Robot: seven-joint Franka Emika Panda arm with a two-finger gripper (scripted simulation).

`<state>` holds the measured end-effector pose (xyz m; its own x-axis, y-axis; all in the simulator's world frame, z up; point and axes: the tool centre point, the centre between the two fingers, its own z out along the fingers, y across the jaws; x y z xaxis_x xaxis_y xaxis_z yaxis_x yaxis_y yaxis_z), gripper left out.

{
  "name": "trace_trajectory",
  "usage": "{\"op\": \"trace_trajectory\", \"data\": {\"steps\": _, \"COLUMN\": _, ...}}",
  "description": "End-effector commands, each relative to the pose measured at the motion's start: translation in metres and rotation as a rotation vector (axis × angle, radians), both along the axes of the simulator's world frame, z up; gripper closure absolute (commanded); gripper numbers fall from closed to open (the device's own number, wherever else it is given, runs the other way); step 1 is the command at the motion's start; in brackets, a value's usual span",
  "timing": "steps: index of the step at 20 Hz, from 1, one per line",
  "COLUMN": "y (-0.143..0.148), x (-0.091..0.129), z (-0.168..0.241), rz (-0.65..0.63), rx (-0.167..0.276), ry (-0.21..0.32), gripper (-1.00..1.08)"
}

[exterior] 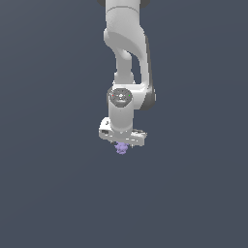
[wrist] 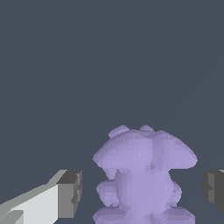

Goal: Pick up the object and move it to a goal position.

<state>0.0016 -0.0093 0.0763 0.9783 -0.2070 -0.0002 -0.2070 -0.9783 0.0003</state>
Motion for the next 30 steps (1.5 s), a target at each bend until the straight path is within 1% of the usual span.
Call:
{"op": "trace_trajectory", "data": {"steps": 1, "y": 0.000, "x": 0.000, "z": -0.011, "rz": -0.001, "rx": 0.000, "ry": 0.000, "gripper": -0.92}}
{"op": "trace_trajectory", "data": {"steps": 6, "y": 0.000, "x": 0.001, "z": -0.018, "rz": -0.002, "rx": 0.000, "ry": 0.000, "gripper": -0.92}}
{"op": "trace_trajectory", "data": {"steps": 7, "y": 0.000, "x": 0.001, "z": -0.018, "rz": -0.002, "rx": 0.000, "ry": 0.000, "gripper": 1.08}}
{"op": "trace_trajectory", "data": {"steps": 18, "y": -0.001, "x": 0.001, "z": -0.017, "rz": -0.002, "rx": 0.000, "ry": -0.002, "gripper": 1.08}}
{"op": "trace_trajectory", "data": {"steps": 21, "y": -0.006, "x": 0.001, "z": -0.014, "rz": -0.002, "rx": 0.000, "ry": -0.002, "gripper": 1.08}}
{"op": "trace_trajectory", "data": {"steps": 26, "y": -0.031, "x": 0.002, "z": 0.002, "rz": -0.002, "rx": 0.000, "ry": -0.002, "gripper": 1.08}}
{"op": "trace_trajectory", "data": {"steps": 30, "y": -0.065, "x": 0.002, "z": 0.023, "rz": -0.002, "rx": 0.001, "ry": -0.002, "gripper": 1.08}}
